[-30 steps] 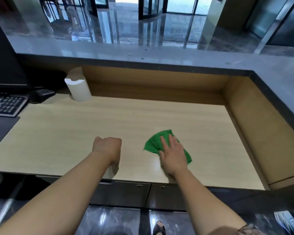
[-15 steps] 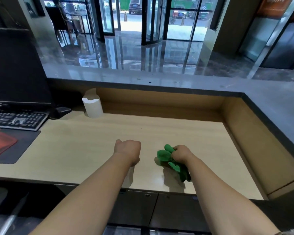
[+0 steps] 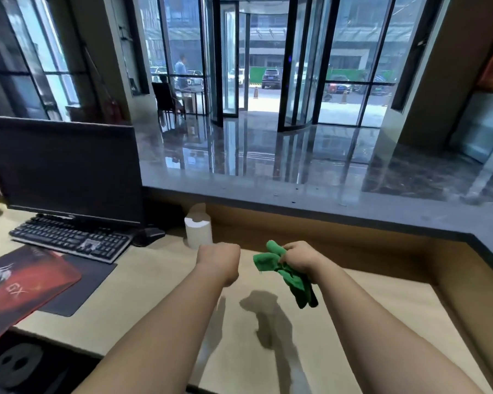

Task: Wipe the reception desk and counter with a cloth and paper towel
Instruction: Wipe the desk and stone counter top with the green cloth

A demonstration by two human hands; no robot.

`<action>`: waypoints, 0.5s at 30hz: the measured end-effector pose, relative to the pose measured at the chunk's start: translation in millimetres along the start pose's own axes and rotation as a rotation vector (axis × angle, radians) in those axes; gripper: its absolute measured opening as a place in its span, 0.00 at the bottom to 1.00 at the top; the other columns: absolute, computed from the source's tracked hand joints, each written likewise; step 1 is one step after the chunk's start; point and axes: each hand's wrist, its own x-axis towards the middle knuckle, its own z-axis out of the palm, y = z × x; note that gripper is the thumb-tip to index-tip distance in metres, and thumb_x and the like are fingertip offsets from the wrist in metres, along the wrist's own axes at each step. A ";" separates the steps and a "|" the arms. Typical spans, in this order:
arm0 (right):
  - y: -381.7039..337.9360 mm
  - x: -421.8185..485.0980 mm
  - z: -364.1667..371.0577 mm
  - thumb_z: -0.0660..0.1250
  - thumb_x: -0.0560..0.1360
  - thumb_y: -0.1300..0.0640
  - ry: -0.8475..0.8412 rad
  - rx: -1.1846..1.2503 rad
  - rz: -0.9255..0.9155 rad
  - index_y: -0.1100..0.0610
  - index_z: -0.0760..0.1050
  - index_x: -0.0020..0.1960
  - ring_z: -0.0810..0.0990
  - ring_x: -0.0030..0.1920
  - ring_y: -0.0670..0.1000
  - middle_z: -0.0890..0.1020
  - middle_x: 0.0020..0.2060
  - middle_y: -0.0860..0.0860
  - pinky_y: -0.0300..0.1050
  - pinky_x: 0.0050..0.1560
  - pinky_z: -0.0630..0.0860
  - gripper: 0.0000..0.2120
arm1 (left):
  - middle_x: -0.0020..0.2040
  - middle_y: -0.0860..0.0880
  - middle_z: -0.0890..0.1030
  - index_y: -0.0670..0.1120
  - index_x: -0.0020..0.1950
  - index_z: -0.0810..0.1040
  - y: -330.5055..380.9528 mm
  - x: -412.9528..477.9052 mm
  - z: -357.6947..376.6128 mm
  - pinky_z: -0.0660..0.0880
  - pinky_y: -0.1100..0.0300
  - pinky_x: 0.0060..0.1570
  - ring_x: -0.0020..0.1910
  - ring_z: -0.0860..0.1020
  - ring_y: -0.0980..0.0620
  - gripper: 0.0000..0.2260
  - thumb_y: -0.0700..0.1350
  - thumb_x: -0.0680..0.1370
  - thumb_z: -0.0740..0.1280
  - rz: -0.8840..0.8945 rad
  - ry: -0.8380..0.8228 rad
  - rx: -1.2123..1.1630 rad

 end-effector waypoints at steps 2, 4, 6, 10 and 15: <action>-20.2 13.6 -1.6 0.62 0.74 0.67 -0.010 -0.006 -0.047 0.56 0.79 0.53 0.79 0.41 0.56 0.82 0.44 0.57 0.51 0.48 0.78 0.13 | 0.55 0.47 0.79 0.48 0.55 0.71 -9.3 9.4 -4.8 0.64 0.55 0.48 0.56 0.76 0.44 0.08 0.39 0.77 0.60 -0.017 0.013 0.004; -37.1 27.8 0.9 0.62 0.73 0.67 -0.020 -0.002 -0.090 0.56 0.80 0.54 0.79 0.40 0.56 0.82 0.44 0.58 0.51 0.46 0.78 0.14 | 0.54 0.47 0.79 0.48 0.55 0.71 -19.1 18.3 -4.4 0.64 0.54 0.48 0.54 0.76 0.44 0.08 0.40 0.78 0.60 -0.024 0.018 -0.008; -51.0 40.7 7.8 0.61 0.73 0.68 -0.034 0.009 -0.116 0.54 0.79 0.53 0.80 0.41 0.57 0.83 0.45 0.59 0.51 0.47 0.79 0.15 | 0.53 0.47 0.79 0.48 0.54 0.70 -30.9 26.7 -2.3 0.65 0.53 0.49 0.52 0.76 0.43 0.07 0.41 0.78 0.60 -0.032 0.013 -0.015; -73.4 67.0 31.1 0.61 0.74 0.67 -0.037 0.056 -0.132 0.55 0.80 0.54 0.83 0.47 0.60 0.83 0.46 0.59 0.56 0.51 0.80 0.15 | 0.52 0.46 0.79 0.48 0.53 0.72 -60.3 50.3 6.0 0.66 0.53 0.51 0.53 0.76 0.43 0.06 0.41 0.77 0.61 -0.053 -0.002 -0.047; -112.5 106.0 67.1 0.63 0.74 0.63 0.069 0.082 -0.219 0.50 0.78 0.60 0.82 0.49 0.58 0.83 0.48 0.55 0.55 0.55 0.79 0.17 | 0.58 0.47 0.78 0.47 0.60 0.71 -110.4 98.3 17.0 0.64 0.53 0.51 0.59 0.74 0.44 0.12 0.41 0.77 0.61 -0.021 -0.011 -0.018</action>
